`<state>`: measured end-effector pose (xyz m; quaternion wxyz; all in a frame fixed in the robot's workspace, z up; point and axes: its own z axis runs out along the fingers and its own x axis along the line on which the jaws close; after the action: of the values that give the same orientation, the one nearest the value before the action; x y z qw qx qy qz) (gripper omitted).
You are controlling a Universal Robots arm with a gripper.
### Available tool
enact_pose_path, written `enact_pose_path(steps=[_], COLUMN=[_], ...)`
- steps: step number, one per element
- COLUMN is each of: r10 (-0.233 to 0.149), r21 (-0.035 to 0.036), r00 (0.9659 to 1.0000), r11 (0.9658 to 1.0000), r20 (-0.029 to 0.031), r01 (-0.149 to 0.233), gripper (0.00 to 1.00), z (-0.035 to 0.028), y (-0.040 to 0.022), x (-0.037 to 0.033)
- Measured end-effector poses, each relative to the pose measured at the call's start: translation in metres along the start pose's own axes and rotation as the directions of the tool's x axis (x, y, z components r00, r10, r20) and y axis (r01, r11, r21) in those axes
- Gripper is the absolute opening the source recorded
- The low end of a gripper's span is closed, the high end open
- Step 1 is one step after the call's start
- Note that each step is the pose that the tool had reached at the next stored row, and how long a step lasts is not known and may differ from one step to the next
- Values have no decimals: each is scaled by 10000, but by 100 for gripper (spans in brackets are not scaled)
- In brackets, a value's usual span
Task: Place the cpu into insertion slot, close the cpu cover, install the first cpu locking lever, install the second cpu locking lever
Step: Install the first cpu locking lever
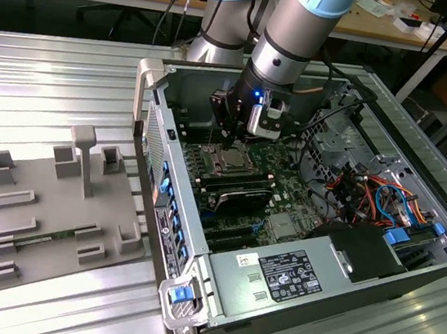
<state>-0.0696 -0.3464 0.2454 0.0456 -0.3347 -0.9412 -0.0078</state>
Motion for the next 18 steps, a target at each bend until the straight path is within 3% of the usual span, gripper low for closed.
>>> enact_pose_path(steps=[18], r10=[-194], r21=[-40], r00=[9998], r11=[9998], r20=[-43], r01=[194], gripper=[11], z=[0], y=[0], x=[0])
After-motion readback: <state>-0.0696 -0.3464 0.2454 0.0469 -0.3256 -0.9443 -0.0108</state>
